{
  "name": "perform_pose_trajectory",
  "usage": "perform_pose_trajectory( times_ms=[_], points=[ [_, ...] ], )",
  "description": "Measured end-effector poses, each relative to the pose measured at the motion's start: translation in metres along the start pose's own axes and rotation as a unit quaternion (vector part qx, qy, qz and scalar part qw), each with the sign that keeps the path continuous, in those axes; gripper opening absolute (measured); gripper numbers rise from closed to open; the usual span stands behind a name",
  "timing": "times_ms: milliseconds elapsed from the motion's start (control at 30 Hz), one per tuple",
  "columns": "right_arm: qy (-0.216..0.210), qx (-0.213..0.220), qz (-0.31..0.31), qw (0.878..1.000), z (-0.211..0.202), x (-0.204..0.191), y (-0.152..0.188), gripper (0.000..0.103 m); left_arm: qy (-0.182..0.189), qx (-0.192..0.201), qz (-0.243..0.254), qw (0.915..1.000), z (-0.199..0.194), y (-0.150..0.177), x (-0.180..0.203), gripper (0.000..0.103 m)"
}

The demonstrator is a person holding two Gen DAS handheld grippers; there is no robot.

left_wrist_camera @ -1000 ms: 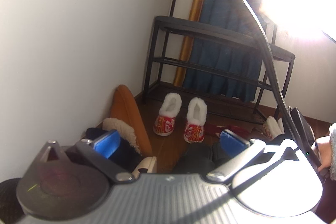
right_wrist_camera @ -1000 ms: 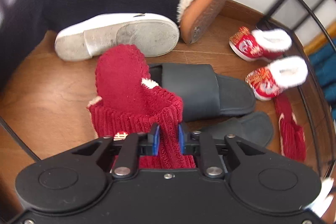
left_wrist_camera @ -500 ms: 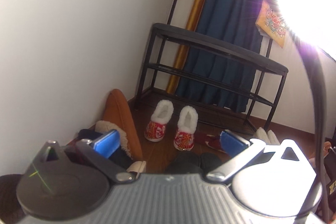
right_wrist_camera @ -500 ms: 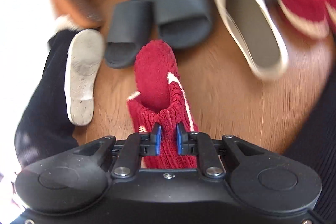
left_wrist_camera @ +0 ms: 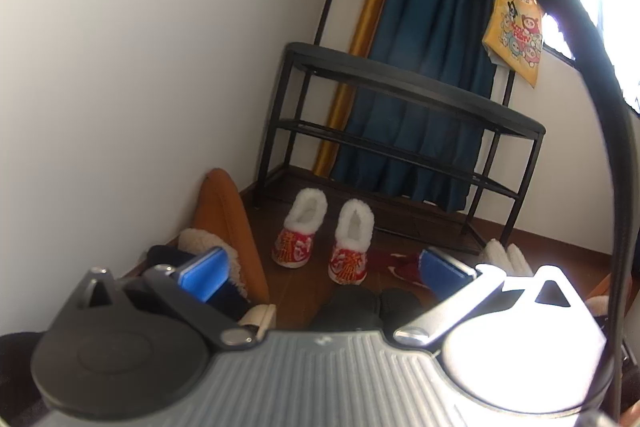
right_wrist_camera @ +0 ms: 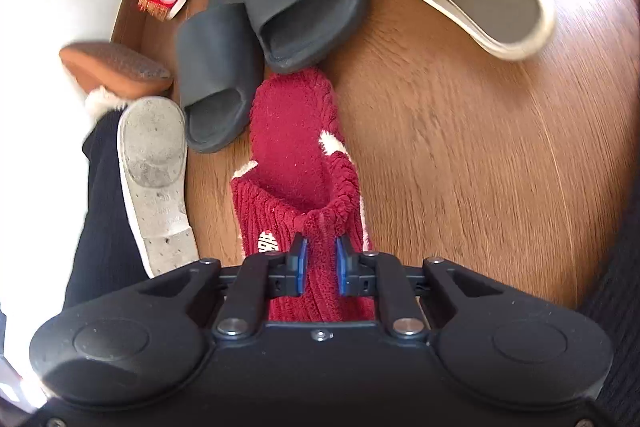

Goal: Organize scattered shoes
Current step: 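Lift the slipper with the right gripper, set it down, open gripper, then move the left gripper toward the red slipper lying by the shoe rack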

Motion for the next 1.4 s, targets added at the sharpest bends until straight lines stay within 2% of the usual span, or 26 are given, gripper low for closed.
perform_pose_trajectory(
  times_ms=[400, 467, 500, 533, 600, 700, 767, 833, 900, 1100, 1167, 1333, 1400],
  points=[
    [0.002, 0.011, -0.026, 1.000, 0.018, -0.012, -0.014, 0.018, -0.001, -0.013, 0.018, 0.9998, 0.011, 0.004, 0.008, 0.103],
    [0.000, 0.010, -0.027, 1.000, 0.015, -0.010, -0.014, 0.026, -0.002, -0.016, 0.027, 0.9995, 0.014, 0.005, 0.011, 0.103],
    [0.002, 0.012, -0.030, 0.999, 0.012, -0.010, -0.014, 0.034, -0.002, -0.022, 0.033, 0.9992, 0.017, 0.006, 0.013, 0.103],
    [0.005, 0.022, -0.039, 0.999, 0.007, -0.011, -0.015, 0.052, -0.001, -0.030, 0.041, 0.9987, 0.020, 0.007, 0.015, 0.103],
    [0.010, 0.040, -0.055, 0.998, -0.004, -0.013, -0.016, 0.072, 0.001, -0.053, 0.058, 0.9969, 0.030, 0.010, 0.022, 0.103],
    [0.011, 0.076, -0.084, 0.993, -0.024, -0.020, -0.017, 0.086, 0.001, -0.069, 0.082, 0.9942, 0.043, 0.012, 0.033, 0.103],
    [0.004, 0.111, -0.102, 0.989, -0.038, -0.025, -0.018, 0.089, 0.005, -0.082, 0.086, 0.9929, 0.054, 0.012, 0.040, 0.103],
    [-0.005, 0.147, -0.117, 0.982, -0.052, -0.030, -0.019, 0.100, 0.009, -0.096, 0.083, 0.9918, 0.065, 0.012, 0.047, 0.103],
    [-0.014, 0.182, -0.132, 0.974, -0.066, -0.034, -0.019, 0.103, 0.009, -0.110, 0.083, 0.9904, 0.076, 0.012, 0.052, 0.103],
    [-0.039, 0.287, -0.175, 0.941, -0.109, -0.049, -0.021, 0.103, 0.009, -0.168, 0.084, 0.9821, 0.121, 0.018, 0.069, 0.103],
    [-0.044, 0.320, -0.188, 0.928, -0.124, -0.053, -0.020, 0.103, 0.006, -0.177, 0.084, 0.9806, 0.131, 0.020, 0.072, 0.103],
    [-0.024, 0.385, -0.225, 0.895, -0.151, -0.051, -0.011, 0.103, 0.002, -0.187, 0.089, 0.9784, 0.149, 0.024, 0.080, 0.103],
    [-0.038, 0.405, -0.230, 0.884, -0.164, -0.050, -0.007, 0.103, 0.004, -0.187, 0.093, 0.9780, 0.154, 0.024, 0.086, 0.103]
  ],
)
Point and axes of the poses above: each gripper's, at about its wrist camera, not at the fingertips, and z roughly the way its jaws point, x to its right, y to its underside, the point moved 6 cm from there along z, roughly the way its jaws point, and after that the axes turned 3 degrees about -x, right-handed, at the moved point
